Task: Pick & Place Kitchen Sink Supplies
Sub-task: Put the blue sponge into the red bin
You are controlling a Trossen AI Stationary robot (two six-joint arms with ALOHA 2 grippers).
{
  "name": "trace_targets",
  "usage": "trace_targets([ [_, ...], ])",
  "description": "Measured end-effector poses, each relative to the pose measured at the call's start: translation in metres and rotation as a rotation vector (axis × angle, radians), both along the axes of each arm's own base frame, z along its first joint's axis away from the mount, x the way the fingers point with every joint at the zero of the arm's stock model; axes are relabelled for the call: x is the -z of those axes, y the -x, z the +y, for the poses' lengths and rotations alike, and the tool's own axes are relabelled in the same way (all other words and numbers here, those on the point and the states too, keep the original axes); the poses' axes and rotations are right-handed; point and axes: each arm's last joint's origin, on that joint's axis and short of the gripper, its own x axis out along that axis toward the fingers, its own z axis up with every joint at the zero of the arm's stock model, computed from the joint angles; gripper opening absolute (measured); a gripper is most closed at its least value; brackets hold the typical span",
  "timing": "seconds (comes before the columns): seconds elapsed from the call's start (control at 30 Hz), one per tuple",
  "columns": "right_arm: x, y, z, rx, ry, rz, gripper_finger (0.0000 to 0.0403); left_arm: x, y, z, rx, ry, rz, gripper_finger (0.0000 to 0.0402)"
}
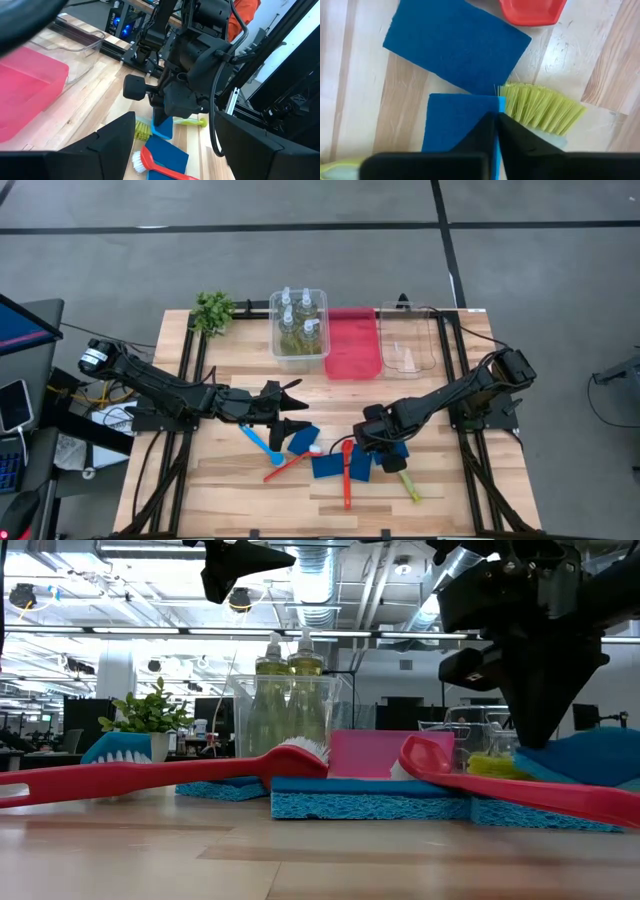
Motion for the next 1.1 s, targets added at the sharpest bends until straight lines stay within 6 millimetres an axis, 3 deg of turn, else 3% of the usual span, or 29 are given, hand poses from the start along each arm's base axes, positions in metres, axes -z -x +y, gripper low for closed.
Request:
trace_targets([
  [0.23, -0.001, 0.001, 0.001, 0.039, -0.038, 0.028, 0.0002, 0.000, 0.000, 0.000, 0.000, 0.000, 0.000, 0.0273],
  [0.4, -0.015, 0.000, 0.006, 0.040, -0.052, 0.037, 0.0001, 0.000, 0.000, 0.000, 0.000, 0.000, 0.000, 0.0273],
  [0.73, -0.055, -0.009, 0.012, 0.028, -0.052, -0.030, 0.0000, 0.000, 0.000, 0.000, 0.000, 0.000, 0.000, 0.0273],
  [1.1, -0.105, -0.008, 0.006, 0.081, 0.081, -0.084, 0.0000, 0.000, 0.000, 0.000, 0.013, 0.003, 0.001, 0.0273],
])
